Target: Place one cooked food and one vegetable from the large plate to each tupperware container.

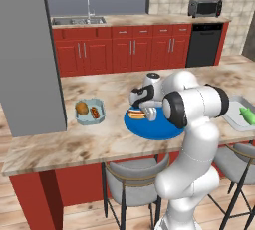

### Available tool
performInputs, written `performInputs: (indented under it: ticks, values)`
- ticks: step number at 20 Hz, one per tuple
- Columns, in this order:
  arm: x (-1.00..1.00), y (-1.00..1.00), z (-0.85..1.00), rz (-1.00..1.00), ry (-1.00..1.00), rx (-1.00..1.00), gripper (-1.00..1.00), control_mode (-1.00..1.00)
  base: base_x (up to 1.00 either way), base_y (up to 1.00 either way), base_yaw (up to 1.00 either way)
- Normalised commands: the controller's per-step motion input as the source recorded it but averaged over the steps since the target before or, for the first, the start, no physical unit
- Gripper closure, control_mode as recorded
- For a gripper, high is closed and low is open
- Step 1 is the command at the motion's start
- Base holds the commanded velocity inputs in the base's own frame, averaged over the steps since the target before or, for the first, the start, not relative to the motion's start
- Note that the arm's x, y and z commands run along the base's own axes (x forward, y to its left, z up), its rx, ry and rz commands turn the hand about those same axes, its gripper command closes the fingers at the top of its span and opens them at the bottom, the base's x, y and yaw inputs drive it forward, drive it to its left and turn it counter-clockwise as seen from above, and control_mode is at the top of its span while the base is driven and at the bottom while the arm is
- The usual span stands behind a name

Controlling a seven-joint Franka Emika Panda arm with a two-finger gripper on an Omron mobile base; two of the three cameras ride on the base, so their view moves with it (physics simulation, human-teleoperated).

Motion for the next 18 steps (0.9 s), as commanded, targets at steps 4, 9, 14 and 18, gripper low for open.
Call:
performInputs:
  ticks: [4, 9, 14, 18]
  values:
    - [-0.09, 0.00, 0.03, -0.03, -0.03, 0.00, 1.00, -1.00, 0.00, 0.00, 0.00]
    - [-0.33, -0.46, 0.33, -0.24, 0.00, 0.00, 1.00, -1.00, 0.00, 0.00, 0.00]
    - [-0.43, -0.85, 0.57, -0.42, 0.00, 0.00, 1.00, -1.00, 0.00, 0.00, 0.00]
    - [-0.34, -0.95, 0.63, -0.50, 0.00, 0.00, 1.00, -1.00, 0.00, 0.00, 0.00]
